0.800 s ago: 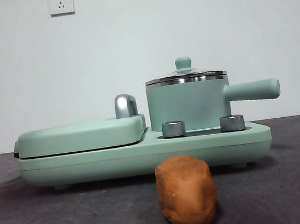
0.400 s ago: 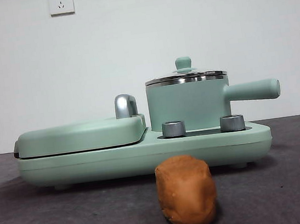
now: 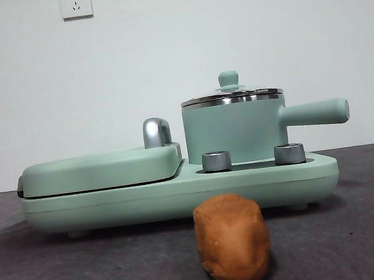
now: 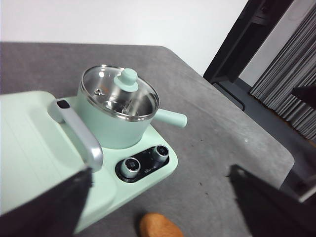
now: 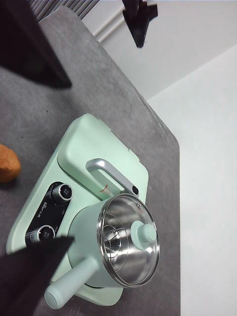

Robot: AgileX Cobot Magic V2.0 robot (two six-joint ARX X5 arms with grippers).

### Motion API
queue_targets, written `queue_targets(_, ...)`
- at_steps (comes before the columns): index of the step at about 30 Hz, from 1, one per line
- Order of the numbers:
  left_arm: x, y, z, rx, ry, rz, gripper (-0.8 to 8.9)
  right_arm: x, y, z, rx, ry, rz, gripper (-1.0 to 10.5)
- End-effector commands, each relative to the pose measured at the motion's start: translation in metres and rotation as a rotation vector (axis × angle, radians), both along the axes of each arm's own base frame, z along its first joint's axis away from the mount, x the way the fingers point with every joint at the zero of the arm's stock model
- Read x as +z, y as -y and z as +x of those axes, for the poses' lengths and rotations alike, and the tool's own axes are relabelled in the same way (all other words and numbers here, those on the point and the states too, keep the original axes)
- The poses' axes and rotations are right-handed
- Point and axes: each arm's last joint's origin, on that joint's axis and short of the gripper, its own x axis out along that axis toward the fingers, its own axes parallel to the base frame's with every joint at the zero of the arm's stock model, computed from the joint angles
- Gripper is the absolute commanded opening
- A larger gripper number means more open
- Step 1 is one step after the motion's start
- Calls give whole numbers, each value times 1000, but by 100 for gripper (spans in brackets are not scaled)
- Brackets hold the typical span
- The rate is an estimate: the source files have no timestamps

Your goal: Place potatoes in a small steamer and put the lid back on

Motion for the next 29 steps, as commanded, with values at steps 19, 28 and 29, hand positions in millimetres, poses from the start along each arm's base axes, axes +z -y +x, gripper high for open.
queue_targets(19, 38, 70, 97, -193, -52, 106, 528, 4, 0, 0, -2, 12, 3, 545)
queue_targets(28, 45, 126, 162, -218, -30, 242, 521, 4, 0, 0, -5, 5, 10, 545)
queue_targets(29, 43, 132, 170, -211, -29, 252, 520, 4, 0, 0, -5, 5, 11, 545)
